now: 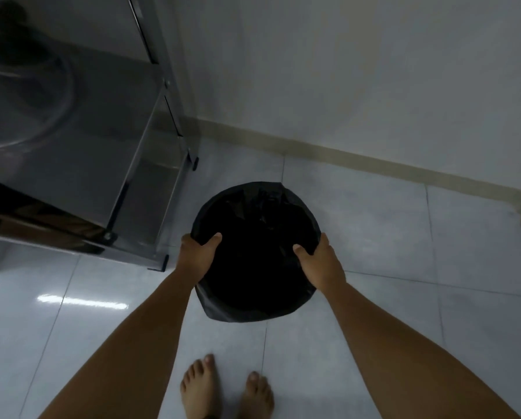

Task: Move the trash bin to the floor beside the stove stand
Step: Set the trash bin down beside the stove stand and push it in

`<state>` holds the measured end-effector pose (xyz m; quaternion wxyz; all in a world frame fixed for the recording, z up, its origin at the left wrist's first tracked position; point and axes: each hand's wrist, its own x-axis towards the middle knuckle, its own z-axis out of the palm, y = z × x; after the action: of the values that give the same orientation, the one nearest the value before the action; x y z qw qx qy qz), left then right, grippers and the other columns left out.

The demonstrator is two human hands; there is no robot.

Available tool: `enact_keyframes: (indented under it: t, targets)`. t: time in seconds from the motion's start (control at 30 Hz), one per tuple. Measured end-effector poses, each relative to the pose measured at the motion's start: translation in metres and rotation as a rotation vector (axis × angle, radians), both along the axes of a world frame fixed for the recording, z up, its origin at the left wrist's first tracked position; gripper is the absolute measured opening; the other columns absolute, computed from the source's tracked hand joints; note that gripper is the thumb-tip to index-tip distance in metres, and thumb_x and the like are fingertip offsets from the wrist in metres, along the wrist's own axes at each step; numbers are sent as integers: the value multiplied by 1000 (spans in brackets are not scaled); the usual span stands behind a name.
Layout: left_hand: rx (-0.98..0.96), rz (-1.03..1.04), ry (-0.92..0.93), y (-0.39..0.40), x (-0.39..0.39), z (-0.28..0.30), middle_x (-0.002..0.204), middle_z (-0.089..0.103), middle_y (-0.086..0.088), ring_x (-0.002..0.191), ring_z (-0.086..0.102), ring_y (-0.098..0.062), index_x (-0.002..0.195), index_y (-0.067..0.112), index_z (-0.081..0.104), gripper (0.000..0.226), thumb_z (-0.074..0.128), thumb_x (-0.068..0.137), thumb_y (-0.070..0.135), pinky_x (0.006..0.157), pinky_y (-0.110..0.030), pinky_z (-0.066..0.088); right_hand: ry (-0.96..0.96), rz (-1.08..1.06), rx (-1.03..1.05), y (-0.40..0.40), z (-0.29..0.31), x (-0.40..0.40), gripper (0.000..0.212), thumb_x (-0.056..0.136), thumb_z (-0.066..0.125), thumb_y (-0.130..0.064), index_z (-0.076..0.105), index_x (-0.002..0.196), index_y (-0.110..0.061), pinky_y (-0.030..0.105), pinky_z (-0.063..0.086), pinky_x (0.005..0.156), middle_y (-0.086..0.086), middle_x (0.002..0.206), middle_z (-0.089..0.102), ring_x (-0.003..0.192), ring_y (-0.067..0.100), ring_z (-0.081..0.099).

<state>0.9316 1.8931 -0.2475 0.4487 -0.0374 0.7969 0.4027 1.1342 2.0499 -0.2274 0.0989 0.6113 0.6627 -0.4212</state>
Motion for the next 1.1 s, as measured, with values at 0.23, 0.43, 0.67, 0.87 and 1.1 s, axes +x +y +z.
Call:
enact_keyframes:
  t: [0.23,0.43,0.67,0.87,1.1]
  targets:
    - [4,-12,119,-6,0,-38,136,58,-15,124,57,-37,146,8,42,77,65,85,48,104,-49,49,30,-21,73,-12,-42,0,86,88,50,-62,19,157,-22,50,48,103,10,146,50,128,35,54]
    - [-45,-168,271,-16,11,-41,162,25,-16,144,34,-40,157,13,19,77,50,96,47,114,-52,37,-19,103,274,-40,-52,10,85,96,44,-55,5,161,-15,48,40,113,5,169,13,150,29,28]
    - [-230,-758,837,-54,32,-61,167,-4,-12,152,-10,-24,160,8,7,80,12,97,57,123,-41,1,-8,131,452,-80,-82,26,83,97,37,-55,6,158,-8,47,33,118,12,168,5,152,35,21]
    - [-202,-731,862,-35,18,-69,168,-6,-10,152,-13,-21,160,10,5,79,9,97,56,123,-35,-6,4,105,484,-63,-96,13,83,96,38,-54,8,159,-8,48,45,110,11,169,7,148,37,30]
    - [-179,-696,909,15,-18,-75,167,7,-16,154,3,-31,159,5,15,76,15,99,50,124,-43,4,2,113,528,-12,-100,-22,81,97,36,-54,11,159,-7,49,42,113,11,168,10,150,35,28]
